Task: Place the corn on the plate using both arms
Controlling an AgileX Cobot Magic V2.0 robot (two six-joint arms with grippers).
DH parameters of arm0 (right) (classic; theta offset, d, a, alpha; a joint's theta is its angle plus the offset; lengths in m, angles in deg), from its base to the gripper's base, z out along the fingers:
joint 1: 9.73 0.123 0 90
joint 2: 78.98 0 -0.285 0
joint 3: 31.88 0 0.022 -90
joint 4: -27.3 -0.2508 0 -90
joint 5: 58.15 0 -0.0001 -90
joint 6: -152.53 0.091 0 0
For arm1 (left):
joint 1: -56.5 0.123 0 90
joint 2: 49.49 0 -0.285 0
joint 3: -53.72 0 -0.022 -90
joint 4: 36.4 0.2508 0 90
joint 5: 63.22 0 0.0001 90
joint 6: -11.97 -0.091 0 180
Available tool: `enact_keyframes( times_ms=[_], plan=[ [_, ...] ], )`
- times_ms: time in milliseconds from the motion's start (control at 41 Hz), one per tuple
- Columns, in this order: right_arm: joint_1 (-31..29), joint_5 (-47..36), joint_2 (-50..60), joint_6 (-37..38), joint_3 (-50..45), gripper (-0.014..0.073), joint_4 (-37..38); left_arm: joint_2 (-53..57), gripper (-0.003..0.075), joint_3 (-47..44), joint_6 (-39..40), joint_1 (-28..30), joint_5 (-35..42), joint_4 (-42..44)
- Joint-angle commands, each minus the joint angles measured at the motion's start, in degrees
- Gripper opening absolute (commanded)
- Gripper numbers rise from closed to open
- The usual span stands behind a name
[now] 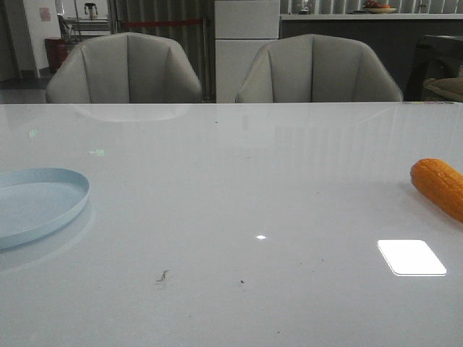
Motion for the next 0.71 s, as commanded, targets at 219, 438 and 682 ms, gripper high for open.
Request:
enact_keyframes(
  times_ms=[219,438,682],
  plan=[
    [0.0,-4.6,0.9,-0.3,1.3,0.0055,-0.8,0.9,0.0096,-2.2,0.3,-0.1,4.5,-0.5],
    [0.0,-4.7,0.9,-0.3,1.3,0.0055,-0.8,0.9,0.0096,-2.2,0.3,-0.1,4.6,-0.5],
    [0.0,-4.7,0.9,-0.3,1.3,0.0055,-0.8,0.9,0.0096,-2.2,0.3,-0.1,7.3,-0.7]
  ],
)
